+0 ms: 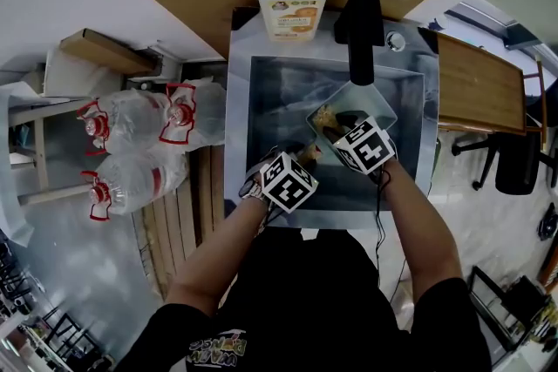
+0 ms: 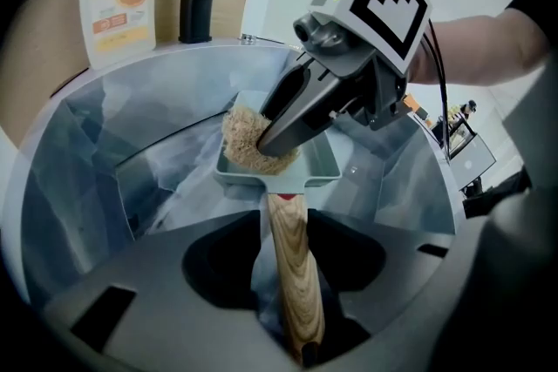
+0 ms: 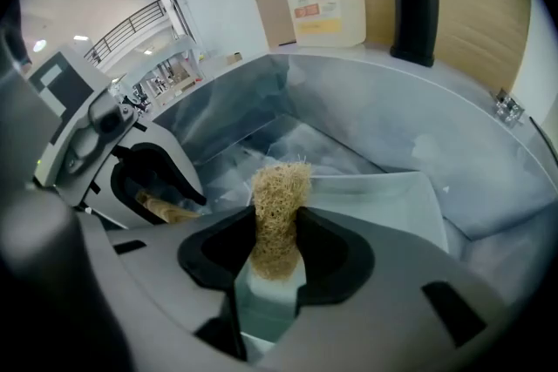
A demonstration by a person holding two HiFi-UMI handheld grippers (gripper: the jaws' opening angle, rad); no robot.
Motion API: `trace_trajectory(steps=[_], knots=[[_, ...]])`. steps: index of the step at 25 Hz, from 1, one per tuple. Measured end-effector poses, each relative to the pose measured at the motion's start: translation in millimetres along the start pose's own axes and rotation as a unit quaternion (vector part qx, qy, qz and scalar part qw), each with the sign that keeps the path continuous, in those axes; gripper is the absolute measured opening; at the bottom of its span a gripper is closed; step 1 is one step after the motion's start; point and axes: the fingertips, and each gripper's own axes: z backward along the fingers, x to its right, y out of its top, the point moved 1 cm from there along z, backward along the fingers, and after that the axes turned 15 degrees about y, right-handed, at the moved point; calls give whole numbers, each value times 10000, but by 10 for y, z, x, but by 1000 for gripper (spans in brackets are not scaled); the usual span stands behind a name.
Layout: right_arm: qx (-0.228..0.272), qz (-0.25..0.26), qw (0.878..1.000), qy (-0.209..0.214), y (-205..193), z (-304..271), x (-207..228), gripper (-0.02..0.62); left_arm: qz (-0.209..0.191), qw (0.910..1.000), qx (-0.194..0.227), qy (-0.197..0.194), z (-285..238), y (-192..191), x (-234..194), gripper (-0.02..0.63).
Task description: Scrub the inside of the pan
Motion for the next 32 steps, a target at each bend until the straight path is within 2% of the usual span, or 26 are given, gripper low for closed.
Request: trace_trajectory(steps=[11, 16, 22, 32], knots=[[-538, -82, 9985, 106, 12, -187, 6, 150, -85, 9998, -8, -166, -7, 21, 58, 184], [-597, -124, 9980, 133, 9, -200, 11, 150, -232, 9996, -109, -72, -79, 1, 81, 193], [-690, -117, 9974, 165, 10, -230, 21, 150, -315, 9991, -255, -137, -163, -37, 120, 189], [-823, -164, 9963, 196, 24, -258, 64, 150, -350, 9988, -346, -56, -186, -57, 102, 176]])
